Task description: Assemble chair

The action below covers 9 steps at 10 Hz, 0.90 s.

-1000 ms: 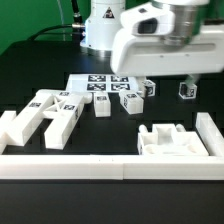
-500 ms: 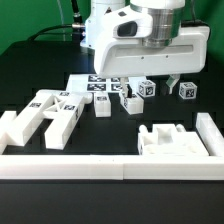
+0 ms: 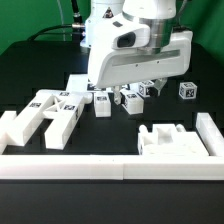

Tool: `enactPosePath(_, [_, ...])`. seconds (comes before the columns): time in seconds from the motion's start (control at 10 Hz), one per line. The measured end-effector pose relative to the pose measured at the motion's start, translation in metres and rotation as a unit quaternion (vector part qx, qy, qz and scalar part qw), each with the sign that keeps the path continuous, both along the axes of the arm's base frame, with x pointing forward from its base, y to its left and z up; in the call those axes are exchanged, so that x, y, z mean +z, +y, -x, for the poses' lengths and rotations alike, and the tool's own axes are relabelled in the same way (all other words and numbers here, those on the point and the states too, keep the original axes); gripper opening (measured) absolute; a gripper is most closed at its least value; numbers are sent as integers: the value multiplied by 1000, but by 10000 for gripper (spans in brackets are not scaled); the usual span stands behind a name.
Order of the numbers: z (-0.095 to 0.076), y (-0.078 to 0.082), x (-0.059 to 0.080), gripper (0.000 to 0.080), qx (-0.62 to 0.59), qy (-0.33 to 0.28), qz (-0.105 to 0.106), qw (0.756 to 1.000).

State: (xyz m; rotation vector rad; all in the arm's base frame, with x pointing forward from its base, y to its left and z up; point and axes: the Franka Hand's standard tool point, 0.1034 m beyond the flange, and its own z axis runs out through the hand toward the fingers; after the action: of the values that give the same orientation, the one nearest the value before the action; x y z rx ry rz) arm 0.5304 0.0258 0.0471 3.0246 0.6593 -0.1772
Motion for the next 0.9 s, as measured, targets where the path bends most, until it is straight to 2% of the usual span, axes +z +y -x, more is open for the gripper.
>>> enactPosePath(0.2, [4,1,-1,649,-3,16,3,1000])
enactPosePath(0.3, [9,3,-2,649,-8,57,12,998])
enactPosePath(0.4, [13,2,-8,649,-20,69,17,997])
enactPosePath(0.5, [25,-3,-8,649,-22,103,24,994])
enactPosePath(0.9, [31,2,-8,649,-23,222,53,973])
